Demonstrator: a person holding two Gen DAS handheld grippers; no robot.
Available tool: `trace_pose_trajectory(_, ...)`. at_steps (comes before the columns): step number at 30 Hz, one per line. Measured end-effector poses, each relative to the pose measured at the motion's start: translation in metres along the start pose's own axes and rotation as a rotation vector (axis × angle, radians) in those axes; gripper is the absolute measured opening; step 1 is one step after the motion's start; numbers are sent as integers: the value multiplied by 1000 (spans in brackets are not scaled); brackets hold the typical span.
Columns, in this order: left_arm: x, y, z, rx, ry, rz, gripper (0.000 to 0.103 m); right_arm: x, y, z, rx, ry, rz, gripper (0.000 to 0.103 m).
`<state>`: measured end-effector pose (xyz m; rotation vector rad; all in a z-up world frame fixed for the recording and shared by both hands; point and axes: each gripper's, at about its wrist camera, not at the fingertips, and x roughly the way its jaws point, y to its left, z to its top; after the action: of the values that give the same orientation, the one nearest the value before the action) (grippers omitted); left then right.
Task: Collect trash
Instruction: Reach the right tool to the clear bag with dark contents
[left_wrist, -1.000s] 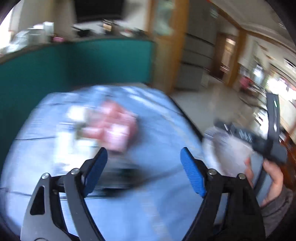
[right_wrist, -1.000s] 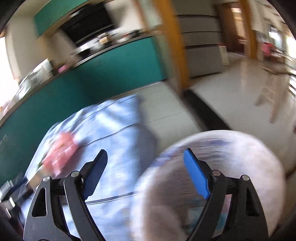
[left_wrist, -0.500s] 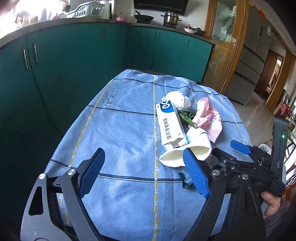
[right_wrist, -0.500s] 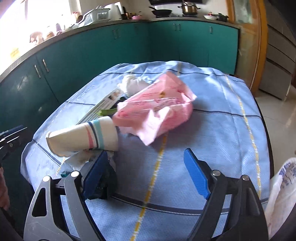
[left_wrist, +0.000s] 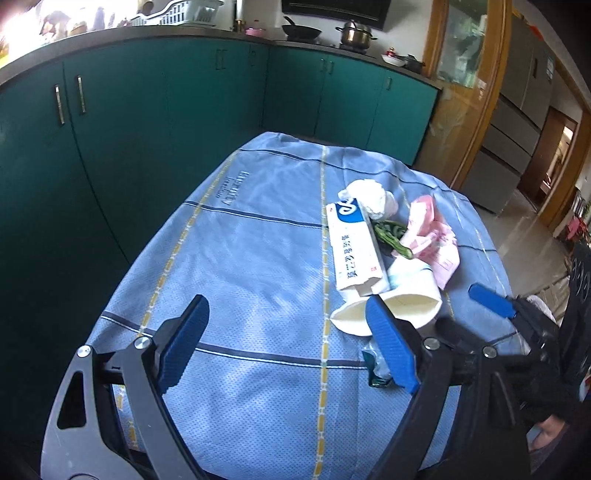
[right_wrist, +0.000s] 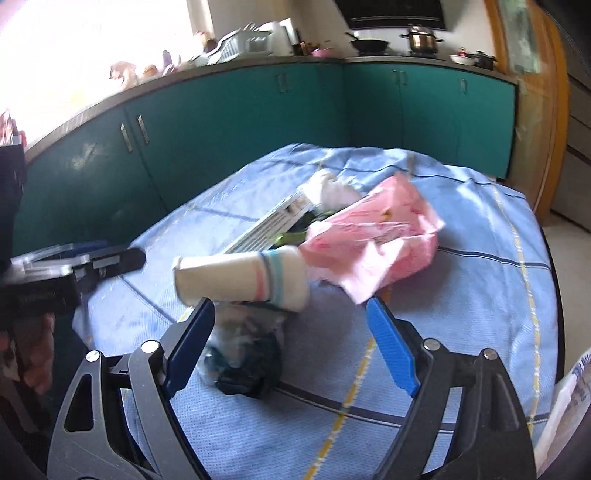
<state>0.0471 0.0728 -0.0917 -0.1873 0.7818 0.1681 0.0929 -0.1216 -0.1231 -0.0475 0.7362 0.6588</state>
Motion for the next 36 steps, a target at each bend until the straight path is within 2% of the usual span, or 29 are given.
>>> trace_pose_trajectory(5,0,5,0,-11,0,9,87,8,16,3,-32,10,12,83)
trace_pose_trajectory(13,2,9,-2,-21,10,13,87,3,28,1,-86,-24,59,83)
trace_pose_trajectory(26,5,12,-7,-23,33,19,87,20,45,-4,-140,24,69,83)
trace_pose_trajectory(27,6,12,-8,-24,35,19,87,19,46,-5,-141,22,74,81)
trace_pose_trajectory(29,6,12,-9,-26,38,19,87,19,47,-5,-142,26,95,66)
trace_pose_trajectory(32,7,12,-9,-25,40,20,87,16,46,-6,-141,24,110,57)
trace_pose_trajectory(36,7,12,-10,-27,41,18,87,10,44,-7,-144,23,125,51)
